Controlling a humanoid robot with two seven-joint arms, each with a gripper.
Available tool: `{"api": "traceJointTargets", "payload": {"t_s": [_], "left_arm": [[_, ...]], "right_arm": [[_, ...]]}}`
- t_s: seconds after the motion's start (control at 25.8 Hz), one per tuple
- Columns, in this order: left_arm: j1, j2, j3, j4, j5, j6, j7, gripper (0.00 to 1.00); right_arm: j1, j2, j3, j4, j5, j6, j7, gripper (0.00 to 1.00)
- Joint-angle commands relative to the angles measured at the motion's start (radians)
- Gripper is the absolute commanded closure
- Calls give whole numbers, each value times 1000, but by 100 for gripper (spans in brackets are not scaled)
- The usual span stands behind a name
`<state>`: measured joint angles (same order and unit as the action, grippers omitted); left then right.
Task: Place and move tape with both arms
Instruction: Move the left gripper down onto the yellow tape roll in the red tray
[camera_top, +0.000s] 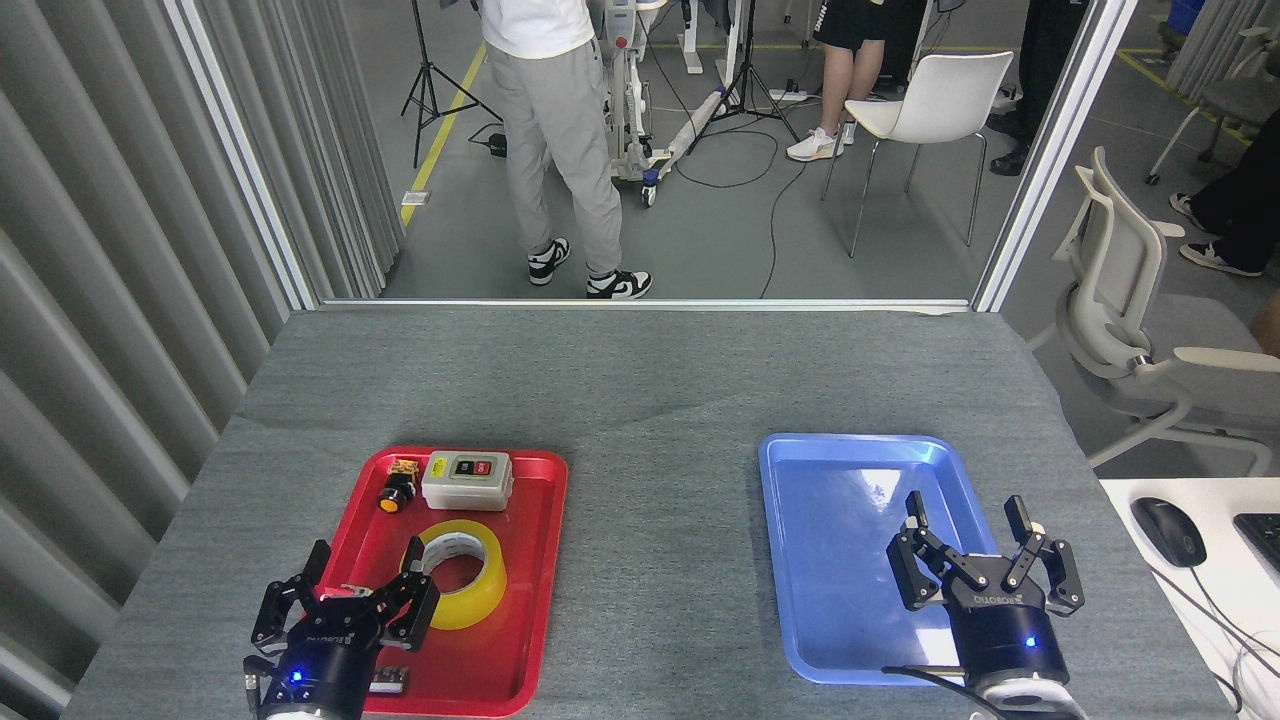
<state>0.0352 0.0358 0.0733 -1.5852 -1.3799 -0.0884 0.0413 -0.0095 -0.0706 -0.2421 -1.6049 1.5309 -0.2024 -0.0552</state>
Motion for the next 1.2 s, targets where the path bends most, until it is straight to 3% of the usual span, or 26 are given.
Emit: {"api": "traceJointTargets", "payload": {"t_s": [0.0,0.23,0.47,0.54,0.7,0.78,1.16], "left_arm": [[2,3,0,-1,1,-7,2,0],[2,9,-7,-7,7,9,-8,0],[-78,32,-27,4,15,10,-50,0],[-110,65,-35,19,13,9,-150,0],[-166,88,-66,24,13,9,-523,0],[-189,88,-72,27,13,9,-652,0],[-302,90,-159,117,13,9,-831,0]], "right_arm": [[3,2,0,-6,0,-2,0,0],[14,2,9,-6,0,1,3,0],[86,3,7,-37,2,0,2,0],[89,2,6,-35,2,0,2,0],[89,11,6,-35,2,1,2,0],[94,25,10,-35,3,1,2,0],[65,32,47,-46,5,0,2,0]]}}
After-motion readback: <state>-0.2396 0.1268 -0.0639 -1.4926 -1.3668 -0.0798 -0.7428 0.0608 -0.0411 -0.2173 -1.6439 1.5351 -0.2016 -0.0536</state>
